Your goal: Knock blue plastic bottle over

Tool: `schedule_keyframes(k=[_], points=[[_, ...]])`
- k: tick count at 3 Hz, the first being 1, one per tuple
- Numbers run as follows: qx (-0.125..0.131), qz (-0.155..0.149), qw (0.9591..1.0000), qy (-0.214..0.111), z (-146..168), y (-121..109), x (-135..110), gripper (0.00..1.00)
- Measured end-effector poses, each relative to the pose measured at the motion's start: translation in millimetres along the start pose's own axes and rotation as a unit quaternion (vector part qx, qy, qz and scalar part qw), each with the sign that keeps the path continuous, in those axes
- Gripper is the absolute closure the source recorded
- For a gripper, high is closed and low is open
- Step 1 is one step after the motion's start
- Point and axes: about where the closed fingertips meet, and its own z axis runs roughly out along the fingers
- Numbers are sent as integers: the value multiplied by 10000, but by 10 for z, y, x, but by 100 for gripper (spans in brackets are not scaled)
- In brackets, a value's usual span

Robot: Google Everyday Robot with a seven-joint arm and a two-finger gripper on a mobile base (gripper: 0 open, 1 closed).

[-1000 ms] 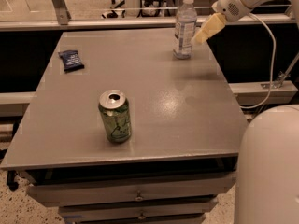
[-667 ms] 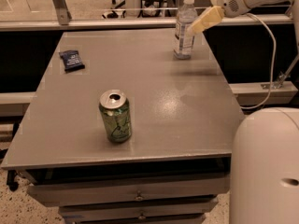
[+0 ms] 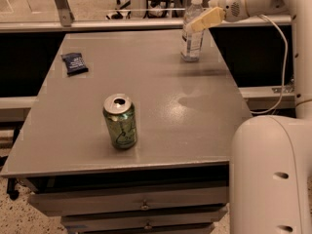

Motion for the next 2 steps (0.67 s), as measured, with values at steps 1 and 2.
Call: schedule_keyframes(k=[1, 2], points=[[-157, 151, 9997, 80, 102, 26, 124, 0], [-215, 237, 9994, 127, 121, 17, 229, 18]])
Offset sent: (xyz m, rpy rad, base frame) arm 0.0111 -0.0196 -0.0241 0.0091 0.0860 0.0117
